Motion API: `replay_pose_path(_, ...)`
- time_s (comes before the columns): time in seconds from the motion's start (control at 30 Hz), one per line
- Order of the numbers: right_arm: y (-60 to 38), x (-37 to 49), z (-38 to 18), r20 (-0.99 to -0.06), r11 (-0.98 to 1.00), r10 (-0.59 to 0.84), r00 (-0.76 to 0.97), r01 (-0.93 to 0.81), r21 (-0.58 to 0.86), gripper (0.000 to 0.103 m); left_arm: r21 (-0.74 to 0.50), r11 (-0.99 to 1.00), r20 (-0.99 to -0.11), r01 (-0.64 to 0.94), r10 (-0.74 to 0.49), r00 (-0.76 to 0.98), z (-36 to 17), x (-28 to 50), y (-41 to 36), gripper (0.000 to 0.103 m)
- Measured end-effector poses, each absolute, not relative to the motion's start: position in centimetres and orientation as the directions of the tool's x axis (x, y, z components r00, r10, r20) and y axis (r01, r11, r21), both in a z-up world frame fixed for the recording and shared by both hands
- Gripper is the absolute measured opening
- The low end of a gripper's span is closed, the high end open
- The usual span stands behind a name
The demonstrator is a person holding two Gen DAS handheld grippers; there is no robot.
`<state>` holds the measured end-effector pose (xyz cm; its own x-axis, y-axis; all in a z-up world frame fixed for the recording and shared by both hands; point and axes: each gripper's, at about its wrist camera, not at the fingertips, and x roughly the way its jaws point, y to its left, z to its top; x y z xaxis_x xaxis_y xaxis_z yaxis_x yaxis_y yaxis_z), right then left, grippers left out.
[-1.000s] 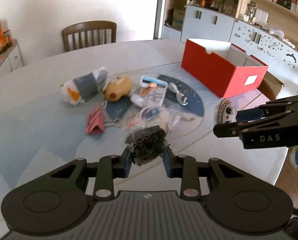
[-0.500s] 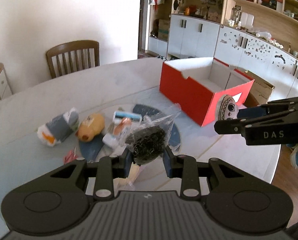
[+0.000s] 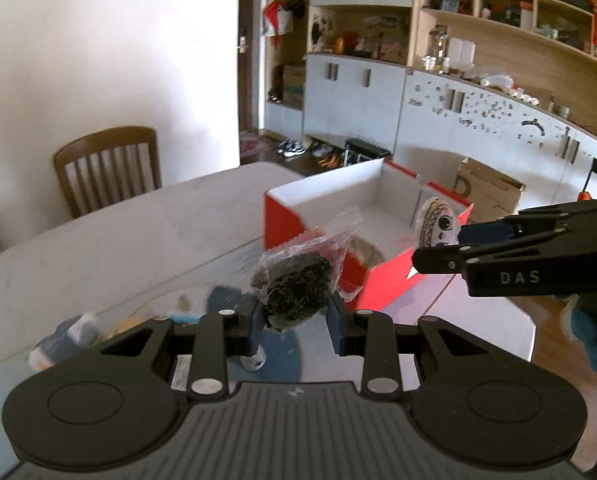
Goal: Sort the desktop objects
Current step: 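Carry the seaweed pack and plush keychain with both tools over the red box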
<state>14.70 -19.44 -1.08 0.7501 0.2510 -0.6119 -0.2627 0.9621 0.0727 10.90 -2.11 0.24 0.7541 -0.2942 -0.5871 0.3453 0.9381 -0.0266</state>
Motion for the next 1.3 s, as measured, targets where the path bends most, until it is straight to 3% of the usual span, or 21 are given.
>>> replay_pose_path(0.63,-27.0,20.0,0.1,-0.585,0.971,0.213,0.782,-0.237,0.036,0.053,0.018,0.908,-0.556,0.419,-0.339,0.759,1.8,18.2,-10.7,0.031)
replay_pose_path(1.3,-32.5,27.7,-2.9,-0.646,0.976,0.176,0.743,-0.219,0.014,0.053,0.055,0.892,-0.643,0.448,-0.312,0.699,-2.2,26.8,-16.9,0.031)
